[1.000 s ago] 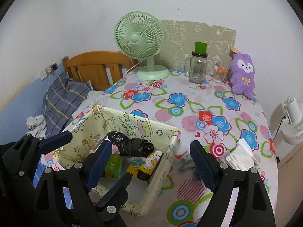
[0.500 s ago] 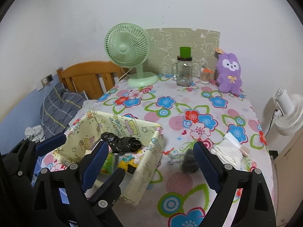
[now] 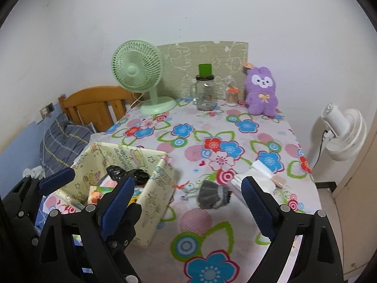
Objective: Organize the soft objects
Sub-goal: 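Withdraw both tools from the box toward the grey pouch and white cloth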
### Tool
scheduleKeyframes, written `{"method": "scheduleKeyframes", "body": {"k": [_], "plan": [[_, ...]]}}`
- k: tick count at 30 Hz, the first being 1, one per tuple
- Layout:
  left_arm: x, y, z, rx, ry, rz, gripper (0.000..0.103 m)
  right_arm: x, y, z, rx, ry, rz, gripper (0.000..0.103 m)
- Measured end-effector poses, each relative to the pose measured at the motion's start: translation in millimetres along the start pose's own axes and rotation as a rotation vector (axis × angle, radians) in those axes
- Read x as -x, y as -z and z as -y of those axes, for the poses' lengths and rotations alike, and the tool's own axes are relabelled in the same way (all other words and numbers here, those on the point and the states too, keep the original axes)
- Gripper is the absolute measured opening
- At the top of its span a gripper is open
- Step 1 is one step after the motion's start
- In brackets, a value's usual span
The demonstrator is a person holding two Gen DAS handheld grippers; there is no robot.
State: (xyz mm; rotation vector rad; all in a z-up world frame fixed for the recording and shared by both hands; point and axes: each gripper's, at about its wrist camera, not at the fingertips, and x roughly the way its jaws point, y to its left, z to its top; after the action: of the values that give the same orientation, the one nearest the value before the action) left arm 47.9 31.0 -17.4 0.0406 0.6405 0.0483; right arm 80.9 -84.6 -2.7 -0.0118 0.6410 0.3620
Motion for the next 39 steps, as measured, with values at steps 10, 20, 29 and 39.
{"method": "scheduleKeyframes", "body": {"k": [10, 20, 29, 39], "plan": [[1, 1, 20, 0.009, 0.013, 0.022, 0.103, 14, 6, 24, -0.025, 0.046, 0.039, 0.095], [-6, 0, 52, -0.011, 0.063, 0.008, 0.102, 23, 13, 56, -0.060, 0.091, 0.054, 0.096], [-19, -1, 72, 0.002, 0.095, -0.019, 0.102, 23, 19, 85, -0.091, 0.113, 0.053, 0.096], [-40, -3, 89, 0.009, 0.104, -0.047, 0.102, 12, 21, 110, -0.115, 0.131, 0.043, 0.097]]}}
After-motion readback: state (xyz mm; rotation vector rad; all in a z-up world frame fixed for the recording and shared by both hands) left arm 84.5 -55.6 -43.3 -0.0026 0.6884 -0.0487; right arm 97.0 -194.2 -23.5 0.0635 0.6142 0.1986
